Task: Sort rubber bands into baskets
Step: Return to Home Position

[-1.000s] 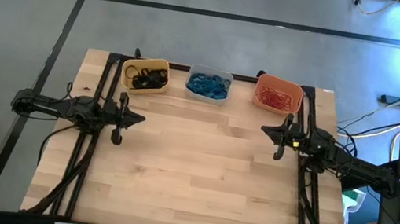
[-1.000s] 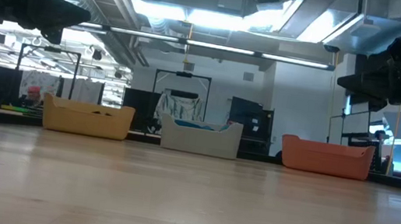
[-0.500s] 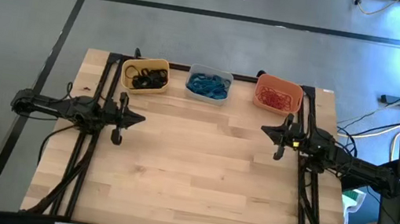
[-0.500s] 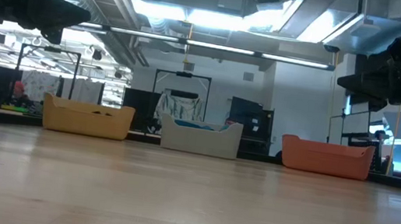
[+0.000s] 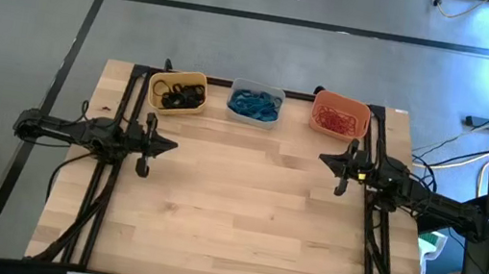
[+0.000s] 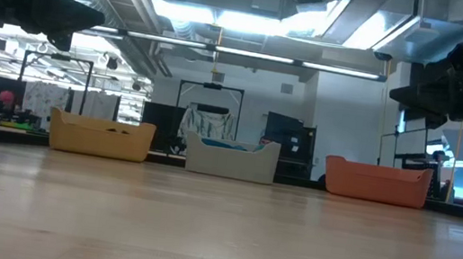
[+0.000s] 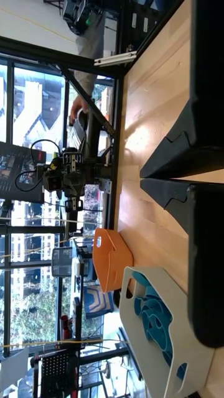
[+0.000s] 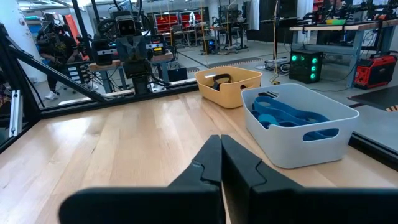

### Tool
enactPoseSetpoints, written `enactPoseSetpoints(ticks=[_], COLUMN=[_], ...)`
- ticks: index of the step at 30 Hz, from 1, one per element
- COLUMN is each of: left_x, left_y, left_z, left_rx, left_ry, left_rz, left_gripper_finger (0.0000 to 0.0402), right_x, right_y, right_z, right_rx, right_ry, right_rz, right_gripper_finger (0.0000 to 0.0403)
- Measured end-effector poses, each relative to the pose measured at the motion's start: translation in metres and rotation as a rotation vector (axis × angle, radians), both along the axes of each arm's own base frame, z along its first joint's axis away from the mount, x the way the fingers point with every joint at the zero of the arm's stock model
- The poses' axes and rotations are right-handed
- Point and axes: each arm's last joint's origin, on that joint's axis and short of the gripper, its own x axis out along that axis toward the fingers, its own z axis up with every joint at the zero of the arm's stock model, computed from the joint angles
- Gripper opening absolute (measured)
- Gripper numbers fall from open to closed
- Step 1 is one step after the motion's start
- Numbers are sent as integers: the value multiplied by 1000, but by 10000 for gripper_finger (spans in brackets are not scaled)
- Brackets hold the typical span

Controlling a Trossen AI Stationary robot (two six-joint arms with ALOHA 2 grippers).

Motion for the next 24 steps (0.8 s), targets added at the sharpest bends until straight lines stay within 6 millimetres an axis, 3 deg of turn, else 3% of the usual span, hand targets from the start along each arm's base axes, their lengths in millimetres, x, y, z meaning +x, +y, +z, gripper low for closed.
enactPoseSetpoints(ticks=[24], left_x=[0], left_y=[0], left_z=[0], left_rx=[0], left_ry=[1], left_rz=[0], left_gripper_finger=[10], right_x=[2], right_y=[6], right_z=[-1], right_rx=[2], right_ry=[14], right_rz=[52], right_gripper_finger=[5])
